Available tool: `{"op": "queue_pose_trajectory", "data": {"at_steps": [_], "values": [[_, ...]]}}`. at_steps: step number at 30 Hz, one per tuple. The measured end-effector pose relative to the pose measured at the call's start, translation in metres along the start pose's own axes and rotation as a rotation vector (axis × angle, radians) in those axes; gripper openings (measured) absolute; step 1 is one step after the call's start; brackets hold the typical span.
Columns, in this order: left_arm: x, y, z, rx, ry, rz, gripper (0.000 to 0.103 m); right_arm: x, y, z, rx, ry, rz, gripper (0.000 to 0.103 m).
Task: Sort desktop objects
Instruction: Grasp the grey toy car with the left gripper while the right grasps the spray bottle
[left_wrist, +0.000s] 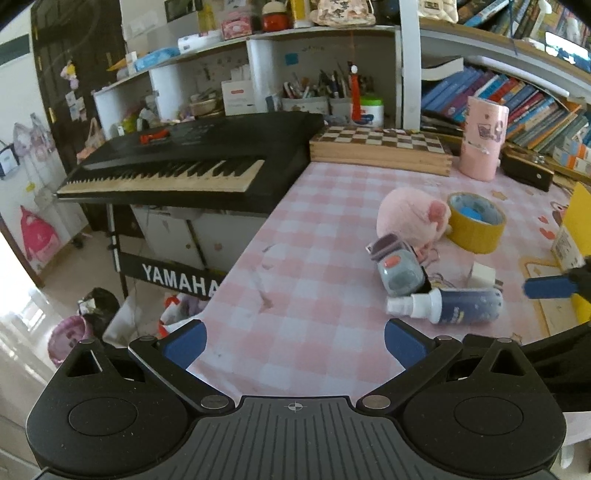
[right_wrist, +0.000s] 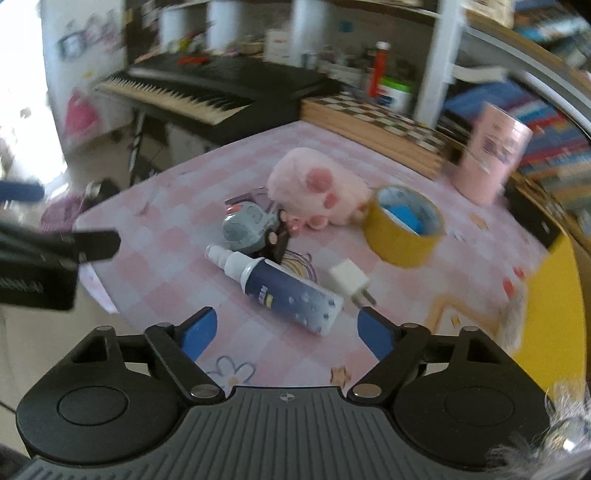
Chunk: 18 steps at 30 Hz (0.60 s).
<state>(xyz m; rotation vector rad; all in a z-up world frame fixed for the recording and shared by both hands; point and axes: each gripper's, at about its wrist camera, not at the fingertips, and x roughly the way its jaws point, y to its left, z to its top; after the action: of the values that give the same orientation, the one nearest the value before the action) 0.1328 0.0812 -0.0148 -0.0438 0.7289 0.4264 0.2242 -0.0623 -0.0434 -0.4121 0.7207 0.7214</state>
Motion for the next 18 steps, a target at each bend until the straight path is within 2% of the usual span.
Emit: {"op": "queue_pose_trajectory", "data": {"at_steps": [4, 8, 13, 18], "values": [[0.004, 0.001, 0.006, -0.012, -0.004, 0.018, 0.103, 0.024, 0.001, 0.008, -0.144, 0.018, 0.040, 0.067], [0.010, 0.001, 0.011, -0.025, 0.004, 0.028, 0.103, 0.046, 0.003, 0.015, -0.265, 0.053, 0.071, 0.061], [0.021, -0.007, 0.016, -0.003, 0.027, 0.010, 0.103, 0.053, -0.008, 0.018, -0.269, 0.095, 0.100, 0.049], [0.040, -0.025, 0.024, 0.035, 0.049, -0.057, 0.103, 0.036, -0.015, 0.008, -0.253, 0.150, 0.101, 0.040]]}}
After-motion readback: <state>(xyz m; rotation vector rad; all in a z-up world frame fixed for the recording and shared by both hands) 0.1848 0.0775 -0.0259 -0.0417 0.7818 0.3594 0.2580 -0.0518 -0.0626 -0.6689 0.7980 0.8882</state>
